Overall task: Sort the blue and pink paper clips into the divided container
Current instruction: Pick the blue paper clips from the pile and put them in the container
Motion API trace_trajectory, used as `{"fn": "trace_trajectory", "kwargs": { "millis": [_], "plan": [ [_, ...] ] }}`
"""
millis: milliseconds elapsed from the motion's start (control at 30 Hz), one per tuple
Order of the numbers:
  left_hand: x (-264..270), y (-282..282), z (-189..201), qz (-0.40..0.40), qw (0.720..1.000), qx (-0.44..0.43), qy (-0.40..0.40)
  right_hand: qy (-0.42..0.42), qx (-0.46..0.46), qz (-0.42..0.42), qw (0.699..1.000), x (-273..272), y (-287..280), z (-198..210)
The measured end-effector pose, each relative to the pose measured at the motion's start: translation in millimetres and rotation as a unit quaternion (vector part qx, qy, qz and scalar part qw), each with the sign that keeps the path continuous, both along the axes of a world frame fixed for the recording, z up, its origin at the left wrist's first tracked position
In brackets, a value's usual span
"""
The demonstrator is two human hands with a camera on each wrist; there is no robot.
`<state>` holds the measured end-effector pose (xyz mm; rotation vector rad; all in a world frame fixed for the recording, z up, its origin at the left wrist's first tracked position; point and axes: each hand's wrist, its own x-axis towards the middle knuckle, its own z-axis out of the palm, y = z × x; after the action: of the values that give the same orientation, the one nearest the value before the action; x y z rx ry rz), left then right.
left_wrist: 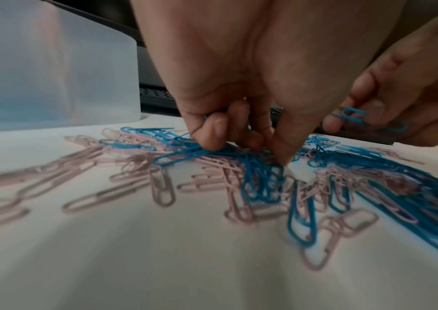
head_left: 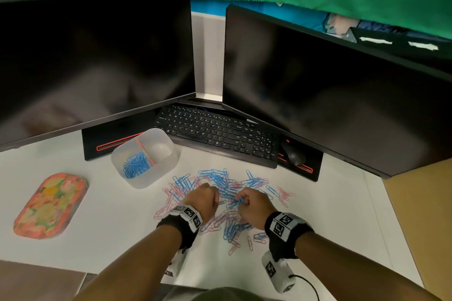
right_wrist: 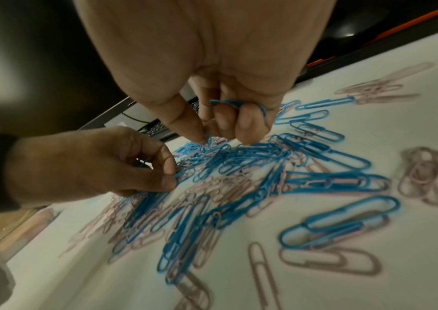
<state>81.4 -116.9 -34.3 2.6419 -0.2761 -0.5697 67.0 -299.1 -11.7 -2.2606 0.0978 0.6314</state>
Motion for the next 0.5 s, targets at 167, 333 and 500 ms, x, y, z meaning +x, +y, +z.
{"fn": "trace_trajectory", "kwargs": {
  "millis": [167, 333, 500],
  "plan": [
    [2, 4, 4, 0.061, 0.994, -0.090, 0.020, 0.024, 0.050, -0.049, 0.997, 8, 1, 6],
    [1, 13, 16, 0.157, 0.961, -0.214, 0.080, 0.124, 0.184, -0.171, 0.960, 17, 7, 17],
    [1, 28, 44, 0.368, 0.748, -0.502, 0.229, 0.209, 0.257, -0.212, 0.919, 30, 33, 35]
  ]
}}
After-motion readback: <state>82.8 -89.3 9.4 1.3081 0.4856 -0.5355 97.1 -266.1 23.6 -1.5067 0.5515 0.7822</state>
